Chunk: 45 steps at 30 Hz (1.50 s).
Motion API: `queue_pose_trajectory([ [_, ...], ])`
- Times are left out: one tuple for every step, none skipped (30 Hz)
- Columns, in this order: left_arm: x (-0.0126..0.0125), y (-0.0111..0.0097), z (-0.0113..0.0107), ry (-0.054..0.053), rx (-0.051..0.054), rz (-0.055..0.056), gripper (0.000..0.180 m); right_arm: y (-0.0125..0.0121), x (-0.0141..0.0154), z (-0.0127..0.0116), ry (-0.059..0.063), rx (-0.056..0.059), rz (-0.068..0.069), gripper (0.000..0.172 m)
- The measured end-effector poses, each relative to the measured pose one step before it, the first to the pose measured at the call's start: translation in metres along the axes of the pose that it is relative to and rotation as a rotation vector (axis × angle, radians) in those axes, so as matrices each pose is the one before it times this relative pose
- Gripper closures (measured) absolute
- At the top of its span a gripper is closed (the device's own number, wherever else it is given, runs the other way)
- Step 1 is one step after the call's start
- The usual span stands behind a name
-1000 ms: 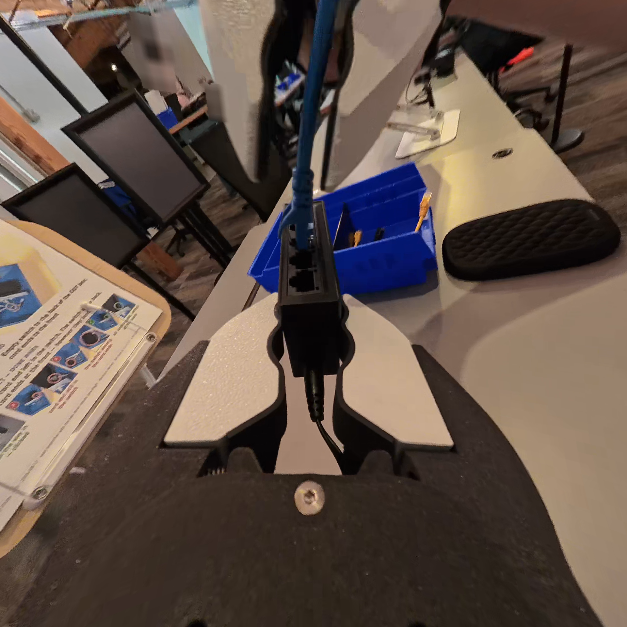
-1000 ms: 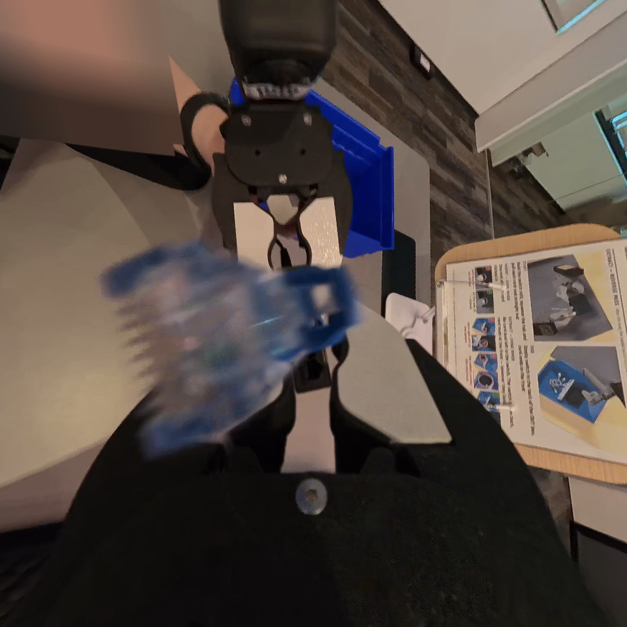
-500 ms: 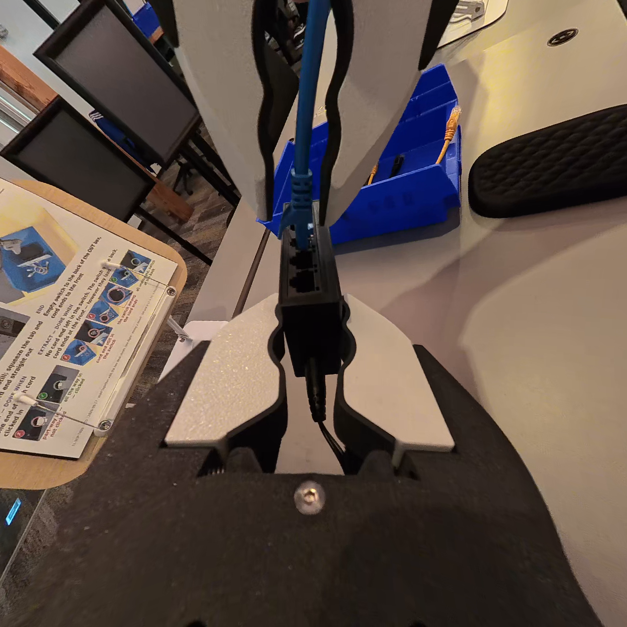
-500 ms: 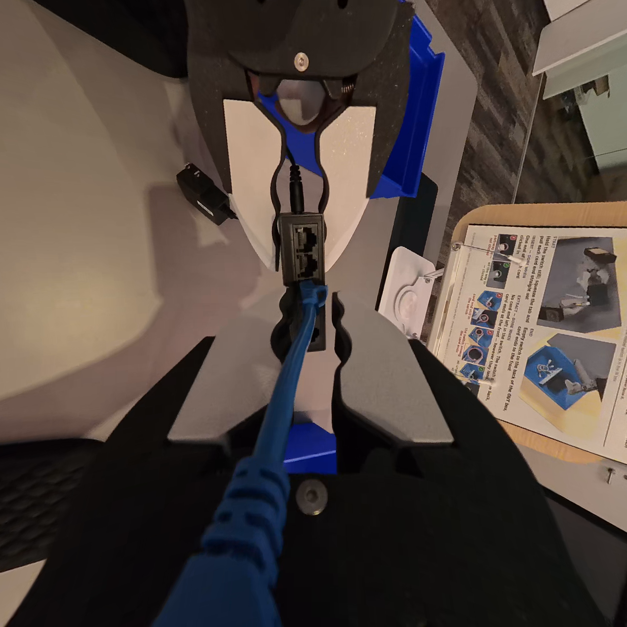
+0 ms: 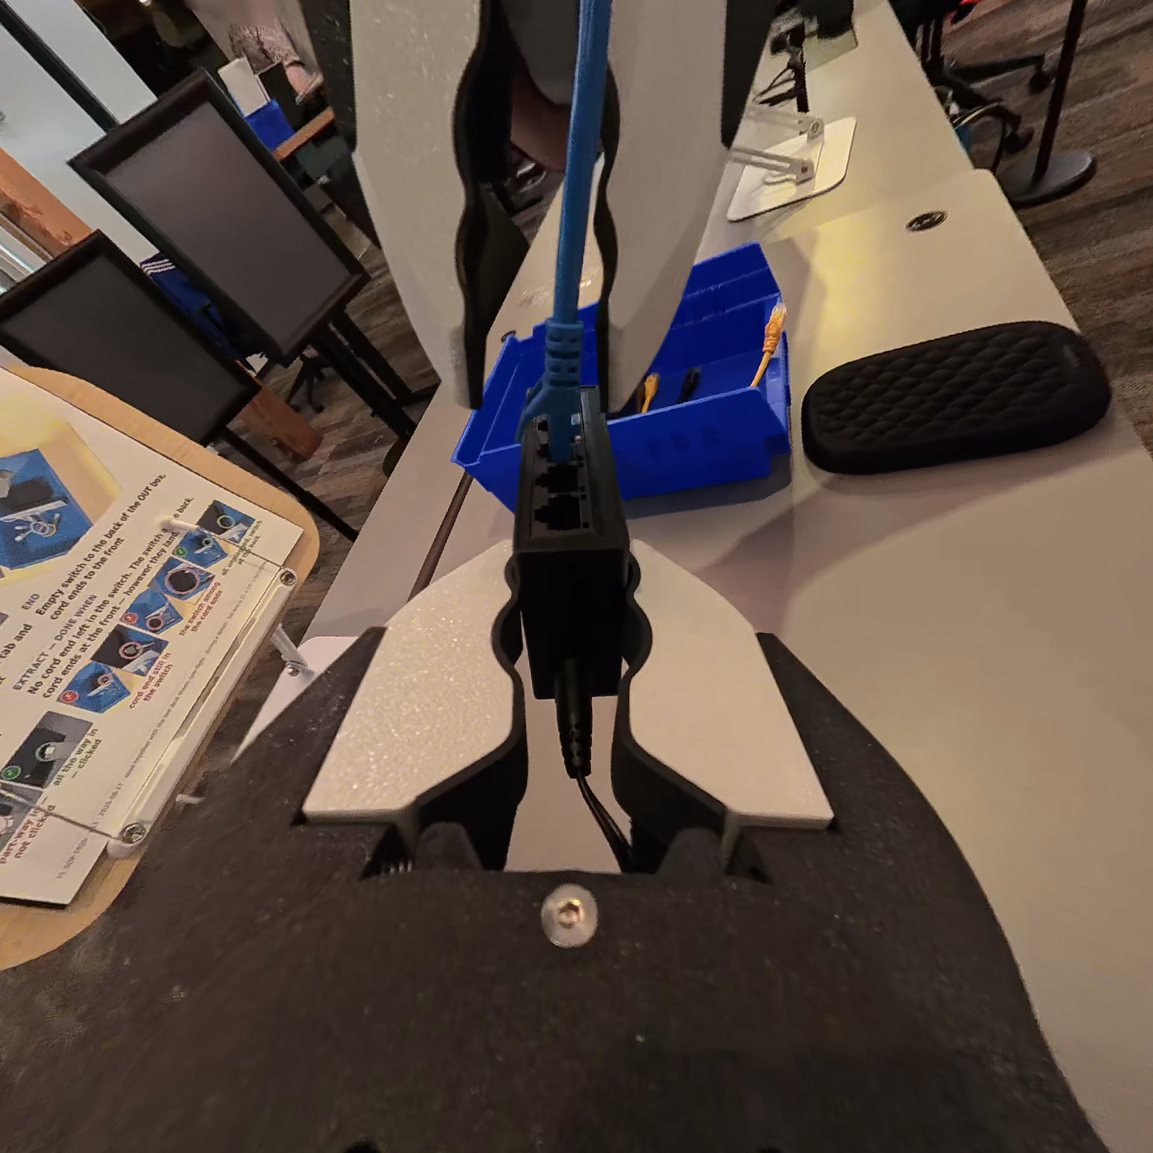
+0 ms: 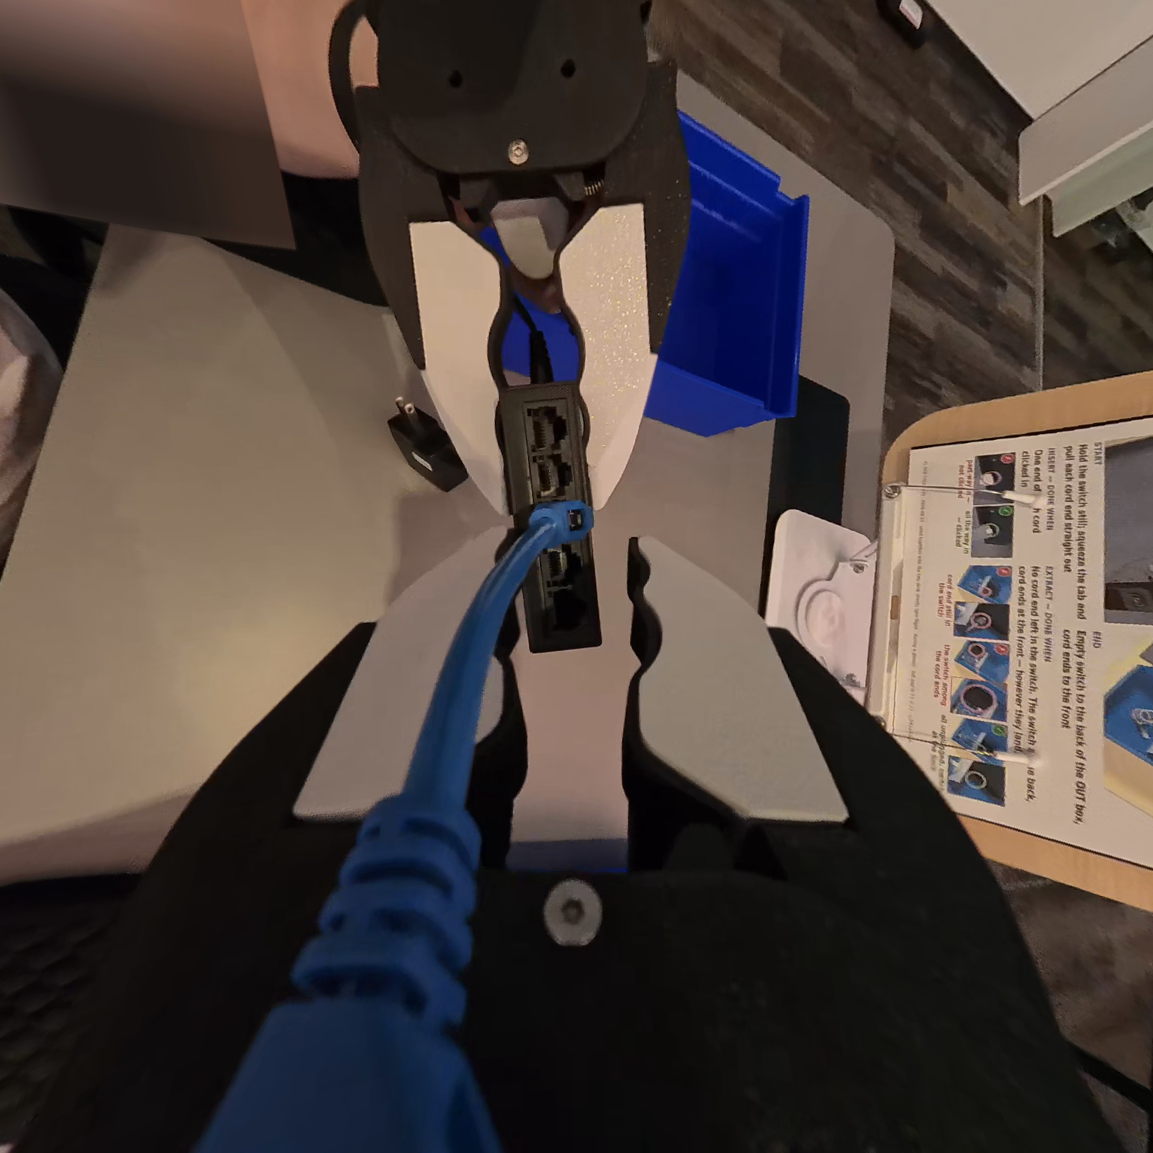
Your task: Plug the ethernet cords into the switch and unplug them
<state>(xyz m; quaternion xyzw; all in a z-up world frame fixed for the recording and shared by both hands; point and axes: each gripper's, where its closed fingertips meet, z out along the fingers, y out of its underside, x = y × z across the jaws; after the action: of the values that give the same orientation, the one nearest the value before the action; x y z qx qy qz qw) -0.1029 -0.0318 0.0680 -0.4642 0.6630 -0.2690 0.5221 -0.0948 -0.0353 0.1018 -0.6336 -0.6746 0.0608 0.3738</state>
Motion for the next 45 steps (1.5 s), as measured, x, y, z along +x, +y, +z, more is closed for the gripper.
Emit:
queue_pose_trajectory([
  [-0.00011,-0.00179,-0.00111,0.0090,0.0155,-0.0116,0.154,-0.00115,0.00010,-0.00086,0.0000,0.0178,0.0033,0.140],
  [-0.00063,-0.00141,-0.00108,0.0035,0.0136,-0.0078,0.154,0.00011,0.00032,-0.00078,-0.0041,0.0115,0.0147,0.141],
  [-0.00029,-0.00060,-0.00087,0.0031,0.0054,-0.0009,0.154,0.00101,-0.00036,-0.00028,-0.0155,0.0078,0.0300,0.140],
  [0.00118,-0.00137,-0.00095,0.0110,0.0106,-0.0006,0.154,0.00060,-0.00144,-0.00009,-0.0280,0.0168,0.0441,0.138],
  [0.00118,-0.00297,-0.00103,0.0136,0.0215,-0.0145,0.154,-0.00172,-0.00240,-0.00062,-0.0359,0.0346,0.0472,0.138],
  [0.00088,-0.00247,-0.00080,0.0133,0.0167,-0.0179,0.154,-0.00204,-0.00142,-0.00135,-0.0230,0.0364,0.0317,0.139],
  [0.00046,-0.00150,-0.00081,0.0058,0.0101,-0.0010,0.154,0.00029,-0.00051,-0.00119,-0.0099,0.0163,0.0152,0.138],
  [-0.00090,-0.00064,-0.00107,-0.0092,0.0014,0.0138,0.154,0.00119,0.00058,-0.00104,0.0011,0.0056,0.0079,0.137],
  [-0.00107,0.00047,-0.00107,-0.0126,-0.0094,0.0179,0.154,0.00135,0.00097,-0.00107,0.0052,0.0027,0.0081,0.136],
  [0.00044,0.00061,-0.00071,-0.0008,-0.0118,0.0112,0.154,0.00080,0.00045,-0.00068,-0.0009,0.0043,0.0139,0.134],
  [0.00160,-0.00051,-0.00036,0.0063,-0.0017,0.0056,0.154,0.00057,0.00071,0.00006,0.0005,0.0019,0.0142,0.134],
  [0.00158,-0.00119,0.00002,0.0036,0.0043,0.0049,0.154,0.00126,0.00032,0.00142,0.0004,-0.0116,0.0091,0.133],
  [0.00133,0.00027,0.00065,0.0010,-0.0084,0.0083,0.154,0.00127,-0.00189,0.00280,-0.0061,-0.0224,-0.0046,0.133],
  [0.00067,0.00200,0.00116,-0.0072,-0.0212,0.0184,0.154,0.00060,-0.00277,0.00316,-0.0035,-0.0271,-0.0241,0.133],
  [-0.00010,0.00173,0.00113,-0.0164,-0.0184,0.0236,0.154,0.00109,-0.00377,0.00383,-0.0039,-0.0386,-0.0351,0.133],
  [0.00050,0.00063,0.00101,-0.0099,-0.0111,0.0165,0.154,0.00011,-0.00436,0.00401,-0.0059,-0.0344,-0.0396,0.133],
  [0.00184,0.00038,0.00076,0.0033,-0.0092,0.0070,0.154,-0.00020,-0.00356,0.00360,-0.0029,-0.0327,-0.0356,0.134],
  [0.00153,0.00058,0.00055,0.0019,-0.0117,0.0078,0.154,-0.00057,-0.00167,0.00305,0.0047,-0.0290,-0.0269,0.135],
  [0.00004,0.00198,0.00035,-0.0096,-0.0205,0.0159,0.154,-0.00139,-0.00082,0.00258,0.0079,-0.0212,-0.0249,0.137],
  [-0.00040,0.00179,-0.00035,-0.0123,-0.0196,0.0207,0.154,-0.00085,0.00020,0.00180,0.0175,-0.0175,-0.0330,0.138],
  [0.00008,0.00100,-0.00100,-0.0050,-0.0138,0.0129,0.154,0.00036,0.00029,0.00108,0.0153,-0.0176,-0.0278,0.139],
  [-0.00015,0.00031,-0.00128,0.0000,-0.0068,-0.0002,0.154,0.00029,0.00073,0.00010,0.0128,-0.0142,-0.0149,0.141],
  [-0.00047,-0.00018,-0.00109,0.0006,-0.0015,-0.0069,0.154,-0.00013,0.00187,-0.00092,0.0182,-0.0085,-0.0078,0.143],
  [-0.00075,-0.00049,-0.00099,-0.0010,0.0012,-0.0058,0.154,-0.00008,0.00195,-0.00146,0.0182,-0.0092,-0.0047,0.146],
  [-0.00065,-0.00042,-0.00083,-0.0034,0.0001,0.0003,0.154,-0.00028,0.00091,-0.00124,0.0128,-0.0099,-0.0064,0.147],
  [-0.00036,-0.00010,-0.00059,-0.0054,-0.0037,0.0045,0.154,0.00004,0.00020,-0.00083,0.0093,-0.0137,-0.0093,0.146],
  [-0.00078,0.00011,-0.00057,-0.0099,-0.0069,0.0061,0.154,0.00018,0.00073,-0.00026,0.0150,-0.0154,-0.0136,0.147],
  [-0.00064,0.00031,-0.00058,-0.0100,-0.0085,0.0076,0.154,-0.00007,0.00067,-0.00004,0.0149,-0.0120,-0.0122,0.147],
  [0.00001,0.00048,-0.00044,-0.0046,-0.0087,0.0068,0.154,0.00119,-0.00012,0.00009,0.0048,-0.0205,-0.0078,0.147],
  [0.00022,0.00028,-0.00044,-0.0014,-0.0053,0.0022,0.154,0.00166,-0.00018,-0.00029,0.0021,-0.0226,-0.0049,0.146],
  [-0.00056,-0.00029,-0.00031,-0.0032,0.0004,-0.0029,0.154,0.00007,0.00134,-0.00070,0.0118,-0.0106,-0.0029,0.145],
  [-0.00013,-0.00063,-0.00042,0.0007,0.0042,-0.0038,0.154,-0.00050,0.00062,-0.00103,0.0059,-0.0037,-0.0020,0.145],
  [0.00009,-0.00061,-0.00048,0.0036,0.0045,-0.0046,0.154,-0.00048,-0.00009,-0.00087,-0.0007,-0.0028,-0.0004,0.145],
  [-0.00049,-0.00034,-0.00055,-0.0005,0.0030,-0.0031,0.154,-0.00099,0.00071,-0.00082,0.0080,0.0012,-0.0038,0.144],
  [-0.00037,0.00023,-0.00051,0.0007,-0.0012,-0.0011,0.154,-0.00054,0.00068,-0.00069,0.0080,0.0021,-0.0073,0.145],
  [0.00051,0.00065,-0.00009,0.0054,-0.0028,-0.0012,0.154,0.00018,-0.00040,-0.00085,-0.0039,-0.0027,-0.0008,0.144],
  [0.00010,0.00063,0.00024,0.0025,-0.0019,-0.0024,0.154,0.00082,0.00016,-0.00129,-0.0034,-0.0037,-0.0002,0.144],
  [-0.00037,0.00073,0.00064,-0.0004,-0.0017,-0.0020,0.154,0.00155,0.00169,-0.00193,0.0026,-0.0023,0.0030,0.144],
  [-0.00008,0.00028,0.00045,0.0017,0.0010,-0.0043,0.154,0.00004,0.00159,-0.00245,0.0022,0.0098,0.0043,0.144],
  [0.00022,-0.00054,0.00014,0.0052,0.0066,-0.0071,0.154,-0.00126,-0.00030,-0.00207,-0.0061,0.0152,0.0029,0.144],
  [0.00003,-0.00137,-0.00029,0.0035,0.0104,-0.0076,0.154,-0.00238,-0.00042,-0.00127,-0.0002,0.0165,0.0000,0.145],
  [0.00005,-0.00061,-0.00044,0.0030,0.0039,-0.0050,0.154,-0.00275,-0.00064,-0.00044,0.0055,0.0120,-0.0096,0.149],
  [0.00032,0.00088,0.00012,0.0039,-0.0062,-0.0015,0.154,-0.00171,-0.00116,0.00029,0.0050,-0.0014,-0.0176,0.151],
  [0.00026,0.00074,0.00027,0.0016,-0.0038,-0.0004,0.154,-0.00023,0.00025,0.00053,0.0136,-0.0134,-0.0215,0.153],
  [0.00031,0.00048,0.00055,0.0004,-0.0017,0.0006,0.154,-0.00049,-0.00012,0.00071,0.0055,-0.0058,-0.0151,0.154],
])
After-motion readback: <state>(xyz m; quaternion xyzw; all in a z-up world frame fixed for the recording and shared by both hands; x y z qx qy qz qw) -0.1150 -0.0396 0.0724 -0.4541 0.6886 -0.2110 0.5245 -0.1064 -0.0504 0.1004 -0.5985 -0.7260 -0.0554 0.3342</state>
